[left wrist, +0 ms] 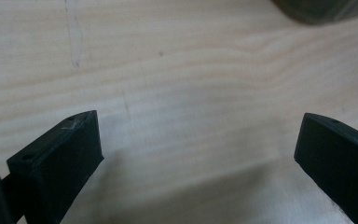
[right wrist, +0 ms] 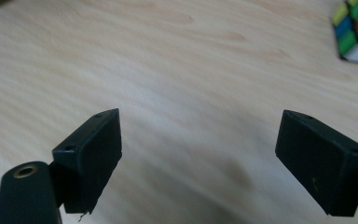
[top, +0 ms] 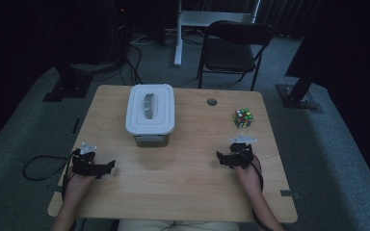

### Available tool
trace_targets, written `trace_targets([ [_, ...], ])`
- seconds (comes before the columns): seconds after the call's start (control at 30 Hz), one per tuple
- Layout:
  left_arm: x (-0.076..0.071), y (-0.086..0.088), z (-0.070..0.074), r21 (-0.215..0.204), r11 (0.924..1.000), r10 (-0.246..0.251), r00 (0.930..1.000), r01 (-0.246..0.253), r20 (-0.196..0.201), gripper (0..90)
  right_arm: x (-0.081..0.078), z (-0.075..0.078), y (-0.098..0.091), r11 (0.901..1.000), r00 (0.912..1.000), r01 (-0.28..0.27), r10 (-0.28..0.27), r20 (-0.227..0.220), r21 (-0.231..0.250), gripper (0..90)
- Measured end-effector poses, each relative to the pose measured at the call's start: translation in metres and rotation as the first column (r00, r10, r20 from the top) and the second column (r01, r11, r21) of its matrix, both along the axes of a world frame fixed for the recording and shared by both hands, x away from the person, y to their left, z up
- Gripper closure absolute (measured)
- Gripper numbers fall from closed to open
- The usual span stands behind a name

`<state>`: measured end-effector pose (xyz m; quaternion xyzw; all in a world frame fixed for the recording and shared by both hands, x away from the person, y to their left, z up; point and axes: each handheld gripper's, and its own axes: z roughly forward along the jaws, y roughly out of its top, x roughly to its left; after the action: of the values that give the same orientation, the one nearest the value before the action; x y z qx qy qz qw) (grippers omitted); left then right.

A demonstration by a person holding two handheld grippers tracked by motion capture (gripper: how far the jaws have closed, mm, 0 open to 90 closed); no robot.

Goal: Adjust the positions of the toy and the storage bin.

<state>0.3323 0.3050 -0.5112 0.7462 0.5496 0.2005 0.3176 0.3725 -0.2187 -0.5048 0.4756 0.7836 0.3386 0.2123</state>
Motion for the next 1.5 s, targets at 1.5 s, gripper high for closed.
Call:
trace_targets([
  [1.5, 0.138, -0.025, 0.02, 0.024, 0.9997, 0.002, 0.9971, -0.004, 0.076, 1.3, 0.139, 0.006, 0.14, 0.9882, 0.9983, -0.058, 0.059, -0.002, 0.142, 15.5],
])
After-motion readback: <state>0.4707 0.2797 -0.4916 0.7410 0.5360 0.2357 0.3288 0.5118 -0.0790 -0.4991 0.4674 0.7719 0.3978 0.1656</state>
